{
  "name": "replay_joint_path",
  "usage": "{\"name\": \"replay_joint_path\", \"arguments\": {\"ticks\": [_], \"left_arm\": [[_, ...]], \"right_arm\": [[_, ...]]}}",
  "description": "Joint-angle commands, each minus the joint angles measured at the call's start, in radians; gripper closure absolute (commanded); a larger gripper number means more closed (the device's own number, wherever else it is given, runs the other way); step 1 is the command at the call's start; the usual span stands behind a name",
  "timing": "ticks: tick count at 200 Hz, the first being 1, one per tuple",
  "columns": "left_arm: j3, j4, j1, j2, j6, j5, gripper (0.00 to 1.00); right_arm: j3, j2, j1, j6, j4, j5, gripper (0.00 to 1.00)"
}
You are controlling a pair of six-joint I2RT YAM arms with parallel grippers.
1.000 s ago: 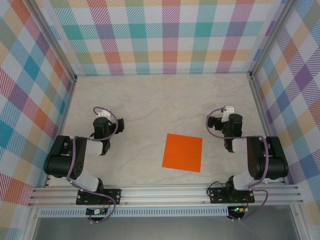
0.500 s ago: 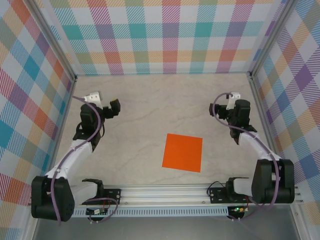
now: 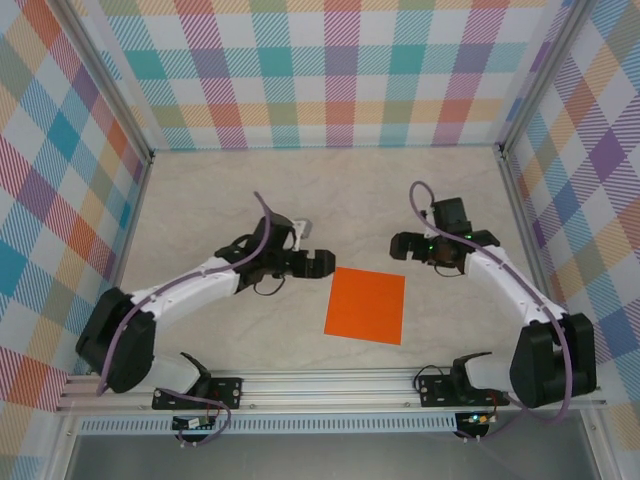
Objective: Fold a paper plane with a square sheet of paper (fold left side to right side)
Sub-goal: Pick up the square sheet of paper from the bottom-center of the table.
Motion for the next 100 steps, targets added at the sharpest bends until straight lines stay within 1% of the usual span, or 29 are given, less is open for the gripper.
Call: {"name": "replay_joint_path", "arguments": {"ticks": [1,32,76,100], "left_arm": [[0.040,0.003,-0.092,0.074,-0.083,0.108,0.03],[0.039,0.071,-0.178,0.164,-0.135,0.119,0.04],[0.025,0.118,-0.251,0.256,-0.185,0.107,0.04],[0.028,0.116,-0.280,0.287,-0.197,0.078,0.03]], "right_arm": [[-0.027,0.055,0.059,0.092,-0.039,0.004,0.00],[-0.046,0.133,0.120,0.129,-0.007,0.054,0.00],[-0.055,0.185,0.172,0.158,-0.025,0.137,0.00],[-0.073,0.209,0.187,0.168,-0.017,0.136,0.00]]}}
